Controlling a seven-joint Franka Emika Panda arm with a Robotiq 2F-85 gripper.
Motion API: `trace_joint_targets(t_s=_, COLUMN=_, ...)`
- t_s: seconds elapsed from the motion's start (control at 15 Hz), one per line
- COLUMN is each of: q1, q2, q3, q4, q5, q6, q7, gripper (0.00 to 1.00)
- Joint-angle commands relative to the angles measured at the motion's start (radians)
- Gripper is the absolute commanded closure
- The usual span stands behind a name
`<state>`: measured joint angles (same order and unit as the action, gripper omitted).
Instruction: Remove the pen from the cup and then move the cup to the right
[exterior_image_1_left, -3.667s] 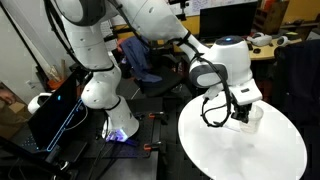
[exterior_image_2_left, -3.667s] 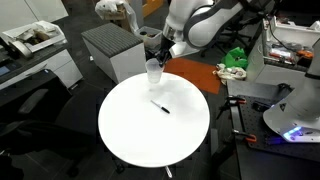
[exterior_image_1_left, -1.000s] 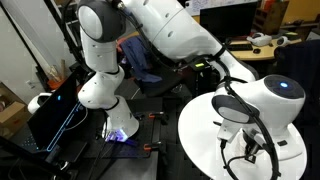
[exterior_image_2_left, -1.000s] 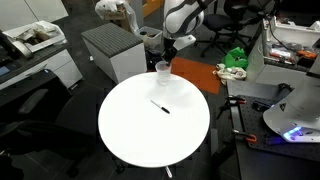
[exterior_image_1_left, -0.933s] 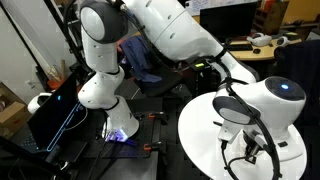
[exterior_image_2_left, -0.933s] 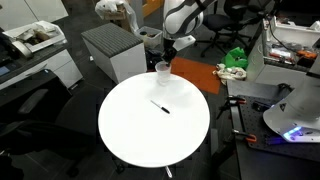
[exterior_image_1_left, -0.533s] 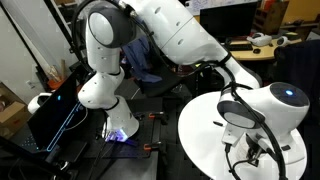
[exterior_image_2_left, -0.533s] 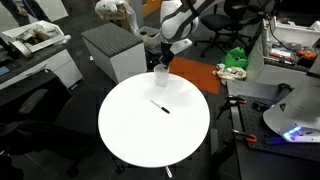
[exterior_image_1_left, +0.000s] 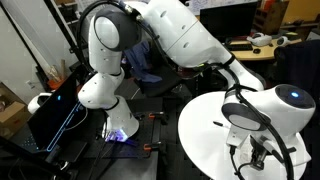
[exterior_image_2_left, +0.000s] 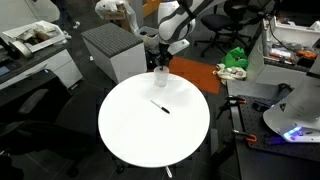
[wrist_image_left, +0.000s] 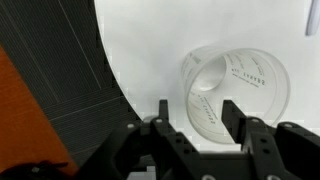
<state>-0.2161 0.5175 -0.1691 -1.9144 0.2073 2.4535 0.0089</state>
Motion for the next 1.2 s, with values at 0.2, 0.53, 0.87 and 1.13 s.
trace_joint_targets(t_s=0.2, q1=0.023, q2=-0.056, q3=-0.012, q4=-0.001, q5=-0.087, q6=-0.055, q7=0.057, gripper=0.00)
trace_joint_targets(t_s=0.53, q1=0.079, q2=-0.199, q3=-0.029, q4=-0.091, q5=-0.202, q6=0.028, q7=0.096, gripper=0.00)
trace_joint_targets(t_s=0.87, q1=0.111, q2=-0.302, q3=-0.003, q4=-0.108, q5=-0.280, q6=0.069, q7=0.112, gripper=0.00)
trace_joint_targets(t_s=1.13, q1=0.125, q2=-0.343, q3=0.053, q4=-0.102, q5=-0.248, q6=0.066, q7=0.046, gripper=0.00)
